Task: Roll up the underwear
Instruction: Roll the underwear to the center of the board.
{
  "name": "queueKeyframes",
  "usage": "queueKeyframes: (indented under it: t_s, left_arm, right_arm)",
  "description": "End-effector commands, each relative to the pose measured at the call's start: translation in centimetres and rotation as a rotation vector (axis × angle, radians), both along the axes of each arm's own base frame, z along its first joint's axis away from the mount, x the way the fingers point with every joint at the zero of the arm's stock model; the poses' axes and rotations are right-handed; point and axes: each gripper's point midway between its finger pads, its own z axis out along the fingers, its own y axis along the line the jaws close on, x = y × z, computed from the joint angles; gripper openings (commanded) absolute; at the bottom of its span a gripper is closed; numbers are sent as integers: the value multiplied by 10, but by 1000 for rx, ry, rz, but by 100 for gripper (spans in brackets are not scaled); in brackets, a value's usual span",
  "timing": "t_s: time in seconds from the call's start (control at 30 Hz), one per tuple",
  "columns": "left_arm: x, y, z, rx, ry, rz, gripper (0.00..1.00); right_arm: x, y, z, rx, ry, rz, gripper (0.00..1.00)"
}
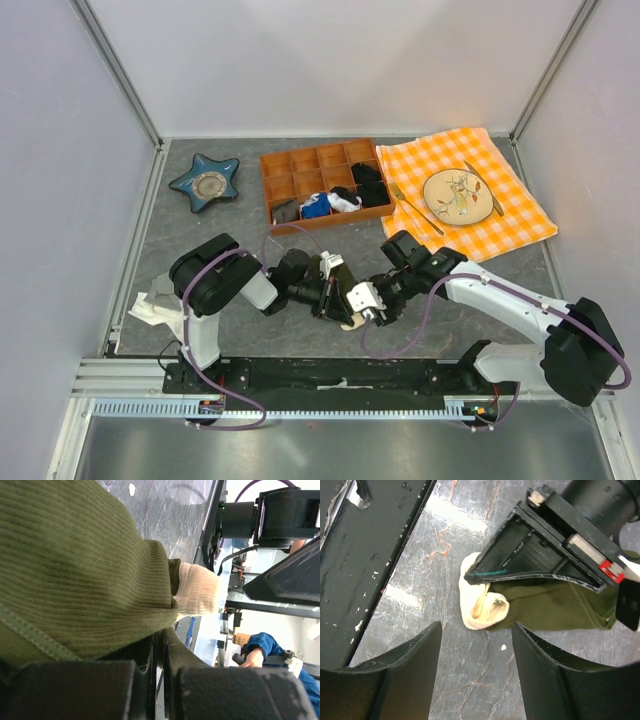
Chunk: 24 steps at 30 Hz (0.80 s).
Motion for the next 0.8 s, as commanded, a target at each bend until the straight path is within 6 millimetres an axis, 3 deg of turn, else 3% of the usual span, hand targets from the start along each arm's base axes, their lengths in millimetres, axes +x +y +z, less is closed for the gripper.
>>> queueKeyframes:
  t_s: [0.0, 0.23, 0.53, 0.77]
  left_arm:
    - [2, 12, -27, 100, 117, 95, 2]
    - [3, 14, -30, 96, 129, 115, 2]
    - [8, 14, -27, 81, 119, 134, 2]
    - [15, 13, -19, 68, 102, 169, 9]
  right_arm:
    - [-2, 14, -14, -35, -68, 12, 65]
    - [-2, 23, -35, -99, -120, 2, 65]
    - [6, 20, -59, -173, -142, -36, 65]
    - [5, 16, -84, -254, -128, -34, 55]
